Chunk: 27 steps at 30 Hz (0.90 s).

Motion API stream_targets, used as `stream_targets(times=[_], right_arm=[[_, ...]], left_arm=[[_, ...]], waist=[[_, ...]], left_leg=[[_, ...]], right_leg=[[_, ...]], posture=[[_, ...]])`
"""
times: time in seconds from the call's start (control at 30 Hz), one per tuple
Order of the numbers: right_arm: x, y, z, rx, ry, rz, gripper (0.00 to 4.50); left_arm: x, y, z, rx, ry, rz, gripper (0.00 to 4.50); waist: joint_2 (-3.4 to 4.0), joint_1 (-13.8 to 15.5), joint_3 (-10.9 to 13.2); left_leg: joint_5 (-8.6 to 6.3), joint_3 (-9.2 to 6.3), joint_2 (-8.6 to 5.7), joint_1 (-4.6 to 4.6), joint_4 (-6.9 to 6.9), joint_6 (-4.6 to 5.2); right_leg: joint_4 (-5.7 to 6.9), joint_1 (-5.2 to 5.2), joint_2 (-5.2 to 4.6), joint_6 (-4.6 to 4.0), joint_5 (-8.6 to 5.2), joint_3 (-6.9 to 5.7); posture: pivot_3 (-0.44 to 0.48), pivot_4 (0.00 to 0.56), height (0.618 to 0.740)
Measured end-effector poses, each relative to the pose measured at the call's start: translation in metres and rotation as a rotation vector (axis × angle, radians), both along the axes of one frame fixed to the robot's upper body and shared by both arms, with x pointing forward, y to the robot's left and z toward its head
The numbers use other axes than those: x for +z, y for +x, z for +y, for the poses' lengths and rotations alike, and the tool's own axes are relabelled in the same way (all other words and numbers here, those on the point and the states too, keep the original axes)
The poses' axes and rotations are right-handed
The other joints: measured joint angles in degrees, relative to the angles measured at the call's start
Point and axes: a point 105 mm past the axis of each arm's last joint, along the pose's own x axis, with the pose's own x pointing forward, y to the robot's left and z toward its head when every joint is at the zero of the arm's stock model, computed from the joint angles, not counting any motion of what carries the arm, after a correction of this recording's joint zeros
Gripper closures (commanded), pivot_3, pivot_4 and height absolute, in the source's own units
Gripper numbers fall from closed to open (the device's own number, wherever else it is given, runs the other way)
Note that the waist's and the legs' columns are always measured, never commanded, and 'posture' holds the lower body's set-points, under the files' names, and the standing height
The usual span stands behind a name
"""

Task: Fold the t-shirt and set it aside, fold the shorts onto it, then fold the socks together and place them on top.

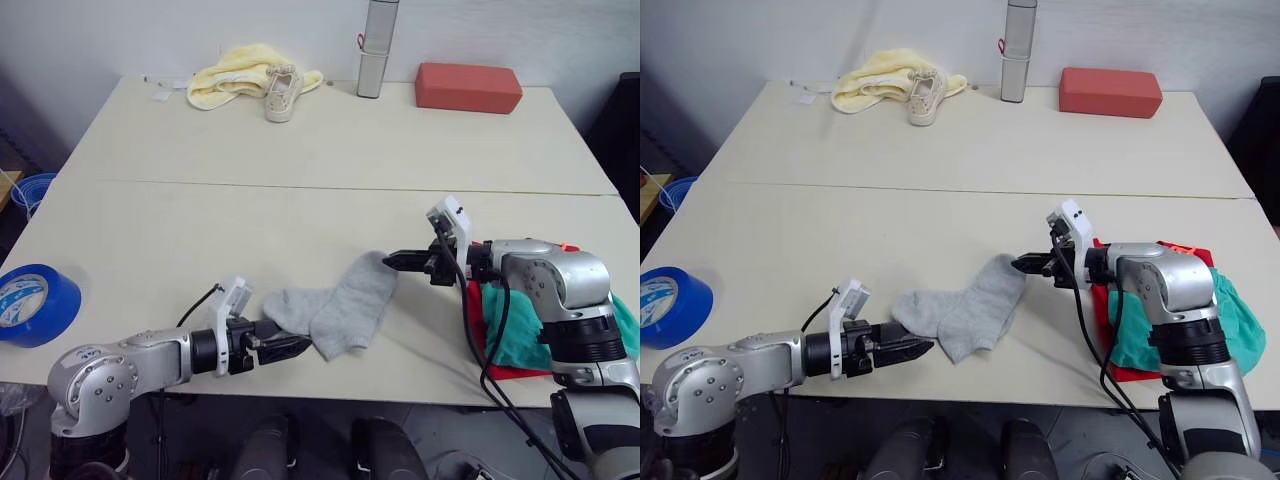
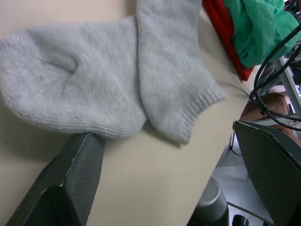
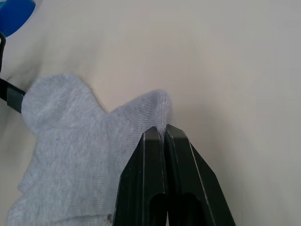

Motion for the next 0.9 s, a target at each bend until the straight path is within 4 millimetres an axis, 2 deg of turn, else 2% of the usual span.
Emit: stream_targets(times=[0.13, 0.37, 0.47, 0.57, 0.63, 0.77, 0.9], right_arm=[[0.002, -0.002, 0.003, 0.005, 0.001, -0.006, 4.50], [0.003, -0.004, 0.007, 0.009, 0.007, -0.013, 4.50], [0.004, -0.006, 0.008, 0.013, 0.010, -0.010, 4.50], [0.002, -0.006, 0.006, 0.008, 0.007, -0.002, 4.50], [-0.001, -0.007, 0.004, -0.001, 0.002, 0.005, 4.50], [0.000, -0.007, 0.004, 0.000, 0.006, 0.006, 4.50], [-0.001, -0.008, 0.005, 0.001, 0.010, 0.008, 4.50]], left_arm=[[-0.002, 0.007, -0.014, -0.017, -0.005, -0.007, 0.04], [-0.006, 0.017, -0.026, -0.038, 0.009, -0.027, 0.04], [-0.002, 0.015, -0.014, -0.039, 0.021, -0.018, 0.04], [-0.005, 0.008, 0.013, -0.024, 0.075, 0.014, 0.04], [-0.004, 0.002, 0.023, -0.026, 0.070, 0.037, 0.04], [0.010, -0.005, 0.031, -0.086, -0.005, 0.087, 0.04], [0.031, 0.008, 0.025, -0.106, -0.102, 0.062, 0.04]], waist=[[-0.01, 0.0, 0.0], [-0.02, 0.0, 0.0], [-0.03, -0.2, 0.0], [-0.04, -0.4, 0.0], [-0.04, -0.2, 0.0], [-0.08, 0.0, 0.0], [-0.09, 0.1, 0.1]], left_leg=[[0.04, 0.04, 0.02, 0.00, -0.02, -0.01], [0.07, 0.06, 0.02, -0.02, -0.01, 0.01], [0.07, 0.07, 0.04, -0.02, -0.03, 0.00], [0.11, 0.13, 0.06, -0.02, -0.11, -0.07], [0.12, 0.13, 0.05, -0.04, -0.09, -0.08], [0.12, 0.10, 0.05, -0.06, -0.08, -0.10], [0.13, 0.08, 0.03, -0.07, -0.09, -0.09]], right_leg=[[0.02, -0.03, 0.05, 0.00, 0.00, -0.01], [0.02, -0.03, 0.05, 0.01, 0.00, 0.00], [0.06, -0.08, 0.05, 0.00, 0.00, 0.01], [0.12, -0.21, 0.06, -0.02, -0.01, 0.06], [0.14, -0.23, 0.05, -0.02, -0.01, 0.08], [0.13, -0.24, 0.01, -0.02, -0.01, 0.10], [0.13, -0.23, -0.01, -0.02, -0.01, 0.09]], posture=[[0.000, 0.150, 0.740], [0.000, 0.150, 0.740], [0.000, 0.150, 0.740], [0.000, 0.150, 0.740], [0.000, 0.150, 0.740], [0.000, 0.150, 0.740], [0.000, 0.150, 0.740]])
